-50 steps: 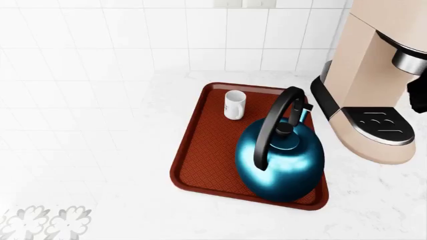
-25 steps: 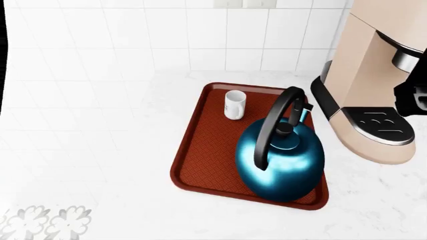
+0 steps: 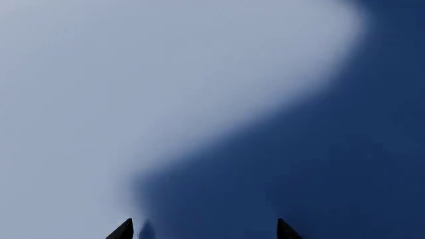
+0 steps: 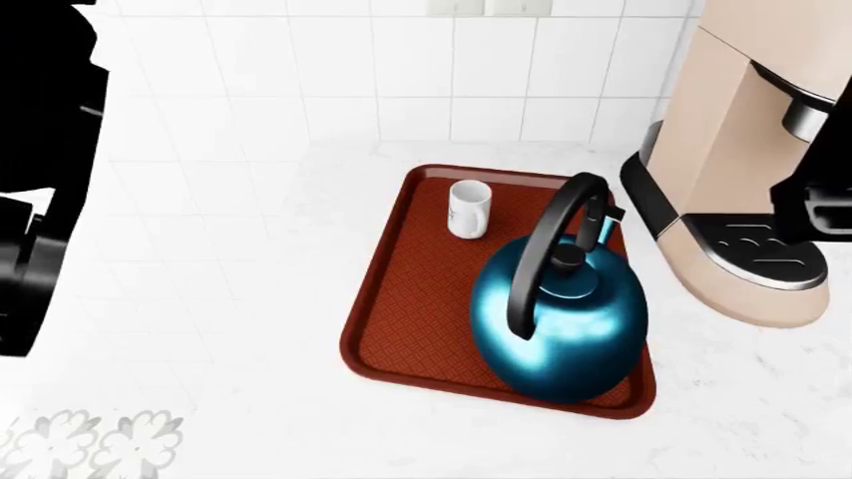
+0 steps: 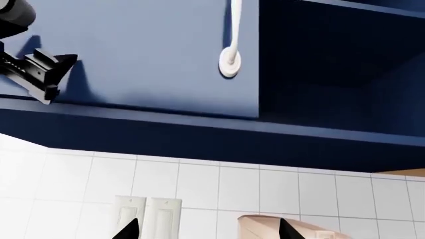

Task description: Pick the kettle from the counter and place it on the tray. Then pick the mug from the cabinet and place it on the tray. Then close the cabinet doors.

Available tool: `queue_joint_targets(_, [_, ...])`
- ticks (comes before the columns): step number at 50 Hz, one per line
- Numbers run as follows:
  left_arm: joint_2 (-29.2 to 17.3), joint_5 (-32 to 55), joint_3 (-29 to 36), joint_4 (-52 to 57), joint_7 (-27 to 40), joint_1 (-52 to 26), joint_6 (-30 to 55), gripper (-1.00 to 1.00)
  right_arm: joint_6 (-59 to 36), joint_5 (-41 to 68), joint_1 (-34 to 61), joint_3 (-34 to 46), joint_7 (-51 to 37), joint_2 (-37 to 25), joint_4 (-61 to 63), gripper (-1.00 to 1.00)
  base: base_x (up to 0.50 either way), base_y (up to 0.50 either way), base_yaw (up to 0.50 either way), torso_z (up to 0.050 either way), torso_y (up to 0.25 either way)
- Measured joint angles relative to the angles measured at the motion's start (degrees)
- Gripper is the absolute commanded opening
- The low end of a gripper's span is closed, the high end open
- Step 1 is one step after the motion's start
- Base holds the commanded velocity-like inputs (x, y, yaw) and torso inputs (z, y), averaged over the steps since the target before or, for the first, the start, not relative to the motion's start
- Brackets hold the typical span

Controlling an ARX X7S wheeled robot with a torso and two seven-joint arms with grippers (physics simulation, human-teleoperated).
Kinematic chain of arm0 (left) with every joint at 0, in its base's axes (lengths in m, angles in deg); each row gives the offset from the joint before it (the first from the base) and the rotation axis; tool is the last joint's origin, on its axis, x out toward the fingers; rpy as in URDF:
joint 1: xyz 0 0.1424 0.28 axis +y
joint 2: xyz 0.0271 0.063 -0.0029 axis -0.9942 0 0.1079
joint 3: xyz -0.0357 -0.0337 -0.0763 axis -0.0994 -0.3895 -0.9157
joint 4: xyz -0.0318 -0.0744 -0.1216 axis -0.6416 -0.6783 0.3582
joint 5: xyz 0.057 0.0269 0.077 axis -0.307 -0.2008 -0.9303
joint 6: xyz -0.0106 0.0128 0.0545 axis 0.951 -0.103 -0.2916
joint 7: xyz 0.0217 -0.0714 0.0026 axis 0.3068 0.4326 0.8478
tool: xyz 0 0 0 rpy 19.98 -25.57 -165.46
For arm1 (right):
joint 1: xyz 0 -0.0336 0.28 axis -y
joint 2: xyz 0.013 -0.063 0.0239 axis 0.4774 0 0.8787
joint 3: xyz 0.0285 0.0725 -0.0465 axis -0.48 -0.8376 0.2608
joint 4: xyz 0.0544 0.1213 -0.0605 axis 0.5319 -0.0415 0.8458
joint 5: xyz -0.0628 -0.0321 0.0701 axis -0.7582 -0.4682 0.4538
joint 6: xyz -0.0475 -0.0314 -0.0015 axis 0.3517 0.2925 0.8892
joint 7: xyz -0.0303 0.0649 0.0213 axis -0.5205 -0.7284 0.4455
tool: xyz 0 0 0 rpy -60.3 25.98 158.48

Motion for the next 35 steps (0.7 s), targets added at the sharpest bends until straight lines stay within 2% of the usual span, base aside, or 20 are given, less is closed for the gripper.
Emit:
queue_joint_targets(9, [-0.3, 0.9, -0.3, 2.8, 0.6, 1.1, 2.7, 1.00, 0.7, -0.8, 0.9, 2.0, -0.1, 0.0, 0.0, 1.00, 0.00, 0.00, 0.00, 0.000, 0.000])
queue_joint_targets(18, [-3.7, 15.7, -6.4, 6.7, 2.6, 1.2, 4.7, 1.00, 1.3, -1.3, 1.6, 3.2, -0.4, -0.1, 0.1, 1.00, 0.00, 0.00, 0.00, 0.000, 0.000])
queue_joint_targets(27, [-10.5, 31.8, -15.1, 22.3, 12.3, 1.9, 11.4, 1.00, 1.6, -1.3, 2.2, 3.9, -0.8, 0.3, 0.2, 1.00, 0.00, 0.00, 0.00, 0.000, 0.000])
queue_joint_targets(35, [-18.2, 46.1, -23.8, 41.7, 23.5, 8.4, 14.9, 1.00, 2.5, -1.4, 1.9, 4.1, -1.1, 0.5, 0.2, 1.00, 0.00, 0.00, 0.00, 0.000, 0.000])
